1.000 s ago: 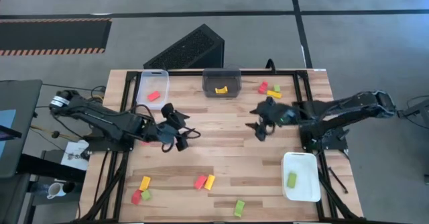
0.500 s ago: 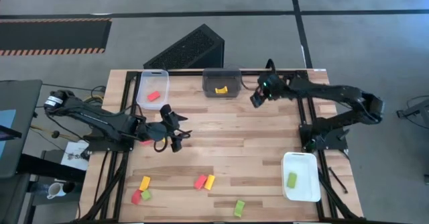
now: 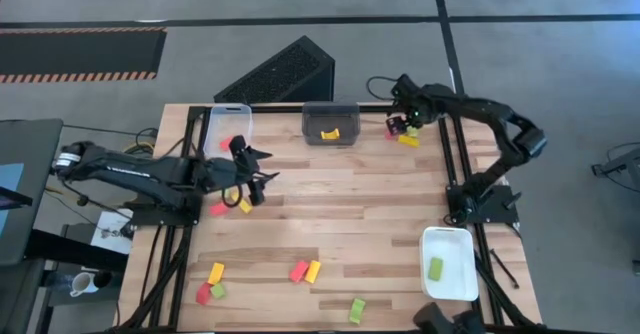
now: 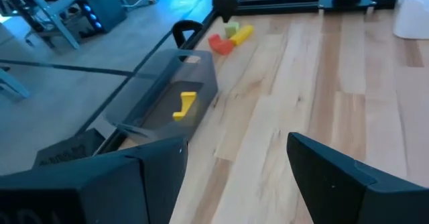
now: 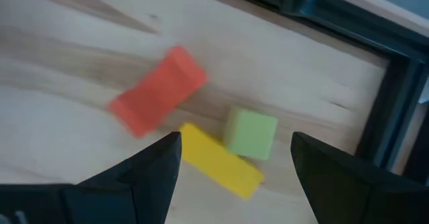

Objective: Sort & place blocks by color
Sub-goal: Put the top right yellow block into the black bin

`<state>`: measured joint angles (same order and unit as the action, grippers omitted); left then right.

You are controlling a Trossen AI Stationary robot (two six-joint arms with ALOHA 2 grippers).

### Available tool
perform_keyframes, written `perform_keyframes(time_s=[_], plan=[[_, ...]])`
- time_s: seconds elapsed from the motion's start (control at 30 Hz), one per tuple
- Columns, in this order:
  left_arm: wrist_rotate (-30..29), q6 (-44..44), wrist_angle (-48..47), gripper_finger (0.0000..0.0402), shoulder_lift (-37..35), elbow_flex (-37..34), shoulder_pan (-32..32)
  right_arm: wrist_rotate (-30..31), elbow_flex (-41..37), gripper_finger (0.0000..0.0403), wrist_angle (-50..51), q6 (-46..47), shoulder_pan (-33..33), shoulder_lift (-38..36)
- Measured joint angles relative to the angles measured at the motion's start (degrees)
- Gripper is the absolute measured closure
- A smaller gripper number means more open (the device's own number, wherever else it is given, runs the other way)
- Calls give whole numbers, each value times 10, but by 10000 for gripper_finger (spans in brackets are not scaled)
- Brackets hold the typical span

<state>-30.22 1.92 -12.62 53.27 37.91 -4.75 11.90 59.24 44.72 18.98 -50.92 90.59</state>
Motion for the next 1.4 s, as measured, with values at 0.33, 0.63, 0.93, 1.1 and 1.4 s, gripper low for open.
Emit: perform_keyframes(time_s=[0.33, 0.63, 0.93, 1.1, 1.4], plan=[[59, -36, 166, 157, -89, -123, 51, -2, -1, 97, 1, -28, -21, 28], [123, -15, 163, 157, -221, -167, 108, -28, -9, 97, -1, -35, -59, 36], [135, -7, 127, 157, -245, -167, 117, -47, -9, 97, -3, -30, -65, 36], [135, -6, 128, 157, -240, -167, 117, -46, -9, 97, 9, -19, -44, 36], [135, -6, 128, 157, -240, -167, 116, -45, -36, 97, 15, -24, 12, 36]])
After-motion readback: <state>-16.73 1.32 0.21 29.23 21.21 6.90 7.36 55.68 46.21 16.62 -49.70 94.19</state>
